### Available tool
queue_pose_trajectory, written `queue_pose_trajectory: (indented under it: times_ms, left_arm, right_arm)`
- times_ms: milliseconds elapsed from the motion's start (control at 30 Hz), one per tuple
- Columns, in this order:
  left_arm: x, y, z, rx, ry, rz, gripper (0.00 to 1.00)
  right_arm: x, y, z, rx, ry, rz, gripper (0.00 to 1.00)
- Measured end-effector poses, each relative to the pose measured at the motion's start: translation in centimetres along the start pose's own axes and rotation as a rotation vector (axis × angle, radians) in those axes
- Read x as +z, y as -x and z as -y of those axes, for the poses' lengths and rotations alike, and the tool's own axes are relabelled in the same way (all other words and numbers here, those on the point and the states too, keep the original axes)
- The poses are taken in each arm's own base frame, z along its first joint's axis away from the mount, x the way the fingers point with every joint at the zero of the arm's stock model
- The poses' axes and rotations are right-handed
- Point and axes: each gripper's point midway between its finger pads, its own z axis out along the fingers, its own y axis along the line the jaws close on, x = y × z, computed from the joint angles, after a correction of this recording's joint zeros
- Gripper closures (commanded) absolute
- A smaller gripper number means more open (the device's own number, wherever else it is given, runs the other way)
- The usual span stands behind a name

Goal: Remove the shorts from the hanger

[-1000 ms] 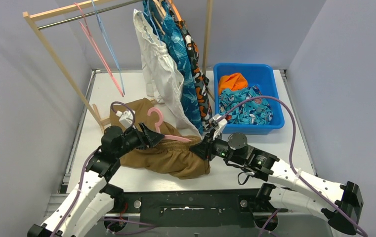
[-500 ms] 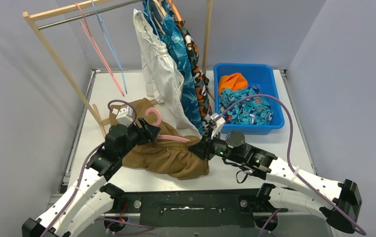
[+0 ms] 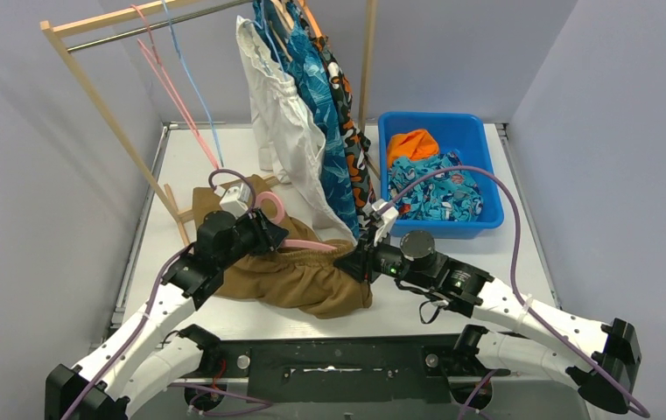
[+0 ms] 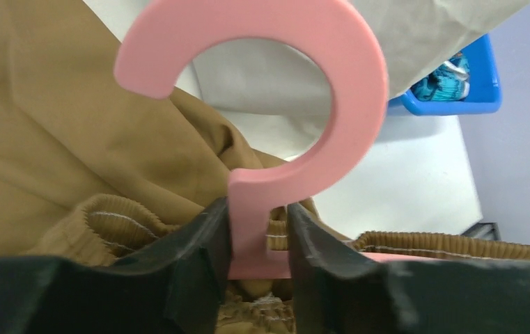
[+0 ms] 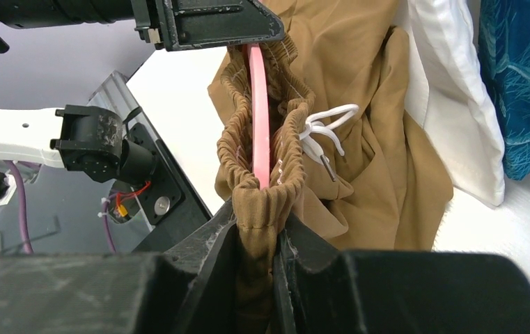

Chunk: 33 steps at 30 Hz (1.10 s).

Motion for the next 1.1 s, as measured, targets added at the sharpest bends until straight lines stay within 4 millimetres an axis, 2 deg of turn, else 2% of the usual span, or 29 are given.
queue_pose_trajectory:
  times_ms: [67,200,300,400,500,567,700,800,933,1100]
  left_arm:
    - [-0.2,0.3,-0.1,0.006,0.007,0.013,0.89]
    - [-0.4,0.3,-0.2,0.023,0.007,0.015,0.99]
    - [-0.6,0.2,0.2,0.028,0.0,0.005,1.0]
    - [-1.2,0.8,1.8,0.04,-0.034,0.006,1.0]
    - [-2.4,2.6,4.8,0.072,-0.092,0.026,1.0]
    - [-3.6,4.2,7.5,0.109,-0.142,0.047,1.0]
    - [-6.1,7.2,13.6,0.196,-0.263,0.081,1.0]
    - [-7.0,8.2,17.2,0.236,-0.342,0.085,1.0]
    - [-6.9,8.9,20.7,0.284,-0.403,0.08,1.0]
    - [-6.7,10.1,23.7,0.334,-0.447,0.11,1.0]
  right_arm:
    - [0.0,0.1,0.0,-0.005,0.001,0.003,1.0]
    - [-0.2,0.4,0.0,-0.009,-0.002,0.012,0.99]
    - [-0.6,0.5,0.1,-0.014,-0.016,0.02,0.98]
    - [-1.4,1.3,0.4,-0.026,-0.043,0.055,0.96]
    - [-3.0,3.0,0.6,-0.043,-0.074,0.131,0.97]
    - [-4.3,4.5,0.5,-0.051,-0.094,0.192,0.98]
    - [-7.9,8.2,-0.3,-0.067,-0.1,0.359,1.0]
    - [-10.5,10.1,-0.5,-0.07,-0.112,0.459,1.0]
    - [-13.1,11.9,-0.1,-0.076,-0.16,0.534,1.0]
    - [-15.5,14.1,-0.2,-0.103,-0.209,0.578,1.0]
